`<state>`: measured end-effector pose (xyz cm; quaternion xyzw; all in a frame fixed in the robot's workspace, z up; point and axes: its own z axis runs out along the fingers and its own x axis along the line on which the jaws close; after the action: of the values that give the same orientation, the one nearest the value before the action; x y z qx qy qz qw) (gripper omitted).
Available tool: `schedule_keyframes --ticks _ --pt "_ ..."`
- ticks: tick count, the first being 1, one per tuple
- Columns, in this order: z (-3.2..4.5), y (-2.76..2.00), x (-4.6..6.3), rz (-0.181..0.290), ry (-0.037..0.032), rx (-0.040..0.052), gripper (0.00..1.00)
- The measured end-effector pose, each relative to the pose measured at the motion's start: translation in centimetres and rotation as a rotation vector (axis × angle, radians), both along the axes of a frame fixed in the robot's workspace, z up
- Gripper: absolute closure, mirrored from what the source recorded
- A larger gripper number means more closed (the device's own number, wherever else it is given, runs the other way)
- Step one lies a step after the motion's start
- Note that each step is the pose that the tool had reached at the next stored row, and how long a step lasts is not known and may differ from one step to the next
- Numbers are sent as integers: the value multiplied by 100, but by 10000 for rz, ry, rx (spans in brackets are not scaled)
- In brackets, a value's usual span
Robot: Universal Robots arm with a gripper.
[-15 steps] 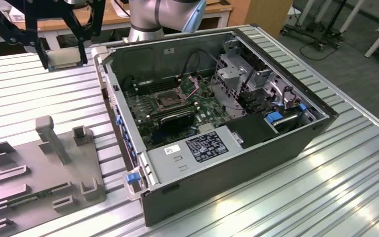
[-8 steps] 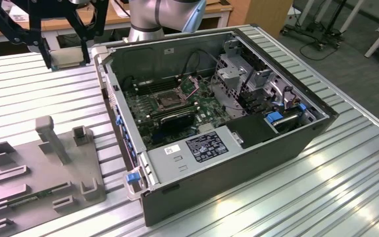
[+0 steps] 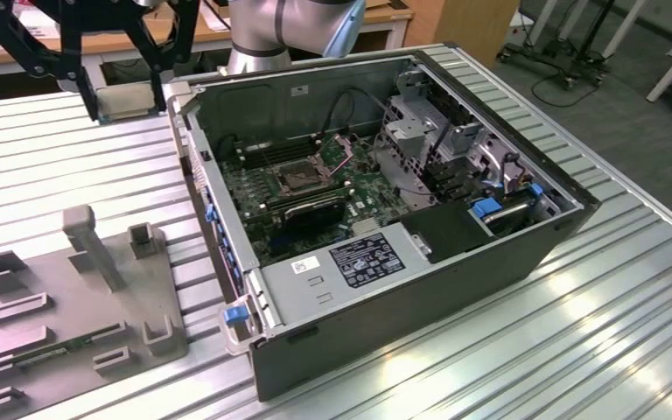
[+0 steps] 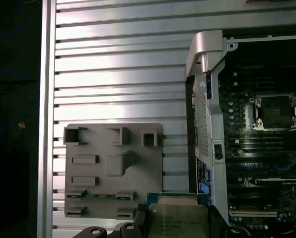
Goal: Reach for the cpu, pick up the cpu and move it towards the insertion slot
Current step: 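Pick up the cpu and move it towards the insertion slot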
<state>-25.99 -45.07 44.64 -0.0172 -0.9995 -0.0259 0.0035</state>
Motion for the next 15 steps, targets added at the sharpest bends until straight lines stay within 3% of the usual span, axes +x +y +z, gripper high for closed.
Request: schedule_keyframes --ticks 15 --pt "0 0 110 0 0 0 45"
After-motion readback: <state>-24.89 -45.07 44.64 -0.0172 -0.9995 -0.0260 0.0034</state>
